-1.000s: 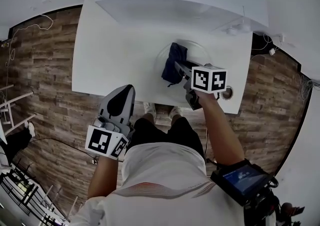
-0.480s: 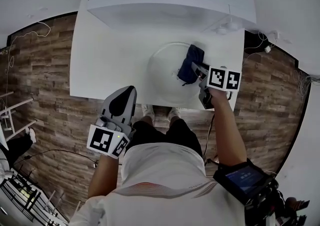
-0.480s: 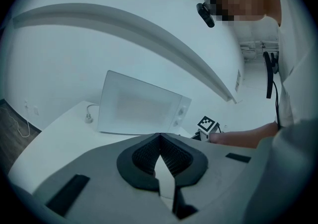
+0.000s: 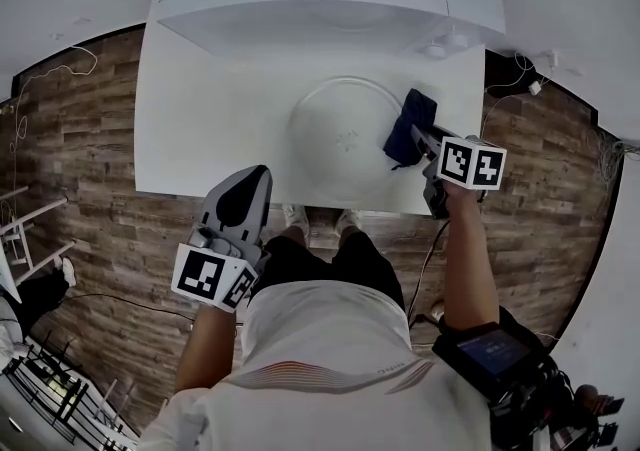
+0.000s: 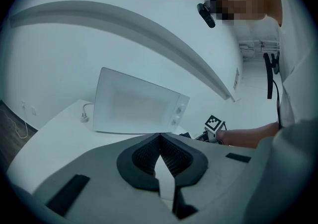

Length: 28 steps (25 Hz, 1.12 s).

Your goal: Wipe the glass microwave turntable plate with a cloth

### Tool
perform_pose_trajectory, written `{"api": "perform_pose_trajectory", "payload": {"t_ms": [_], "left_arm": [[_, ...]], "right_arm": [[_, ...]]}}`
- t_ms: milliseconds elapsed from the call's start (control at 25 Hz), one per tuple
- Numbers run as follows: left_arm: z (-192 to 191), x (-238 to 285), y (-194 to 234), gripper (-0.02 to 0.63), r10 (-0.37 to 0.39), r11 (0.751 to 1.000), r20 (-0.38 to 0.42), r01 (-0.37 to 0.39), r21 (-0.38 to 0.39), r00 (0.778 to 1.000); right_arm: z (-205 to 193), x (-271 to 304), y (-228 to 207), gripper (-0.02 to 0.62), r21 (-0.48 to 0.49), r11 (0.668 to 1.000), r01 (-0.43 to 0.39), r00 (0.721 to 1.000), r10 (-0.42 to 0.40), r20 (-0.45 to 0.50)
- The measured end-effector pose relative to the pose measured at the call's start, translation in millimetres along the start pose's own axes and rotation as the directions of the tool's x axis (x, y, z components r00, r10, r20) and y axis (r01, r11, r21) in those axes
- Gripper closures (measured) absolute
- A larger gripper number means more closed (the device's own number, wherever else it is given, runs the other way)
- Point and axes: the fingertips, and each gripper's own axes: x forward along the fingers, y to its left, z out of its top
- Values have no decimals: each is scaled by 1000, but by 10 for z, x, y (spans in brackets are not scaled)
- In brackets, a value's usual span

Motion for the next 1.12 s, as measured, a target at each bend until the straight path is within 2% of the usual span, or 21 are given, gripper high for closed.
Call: {"api": "perform_pose_trajectory", "payload": {"t_ms": [160,240,360,480,560,680,760,880,1120], "left_arm": [[-14,22,-23,595,-6,1000,-5,6,1,1000],[-16,12,-34,597,-7,1000,-6,7,0,1000],[-7,-3,-31,597,-6,1000,-3,6,1,1000],[-19,-45,-2,595,2,1000,-1,-2,-3,1000],[-40,-76,4,595,5,1000,-2,-5,-8,1000],[-56,-121,19,596,8,1000,3,-8,-10,1000],[-74,-159,36,597,12,1000,5,-12,-12,1000],[-119,-226,73,597,13,1000,2,-13,-20,1000],[-159,-324,143,595,21,999,0,-21,-28,1000]], "right_arm": [[-14,-84,-119,532,-26,999,42,999,-42,12],[-23,-151,-61,531,-42,999,23,999,-22,30],[67,-374,357,532,-56,993,-104,989,109,98],[96,-539,949,532,-74,968,-239,959,247,136],[40,-560,1317,532,-94,945,-314,938,324,127],[-58,-474,1815,532,-105,893,-438,890,447,87],[-123,-364,2056,532,-108,864,-491,865,499,55],[-231,-140,2276,532,-104,851,-514,855,518,15],[-697,414,2405,532,-75,882,-465,883,457,-102]]}}
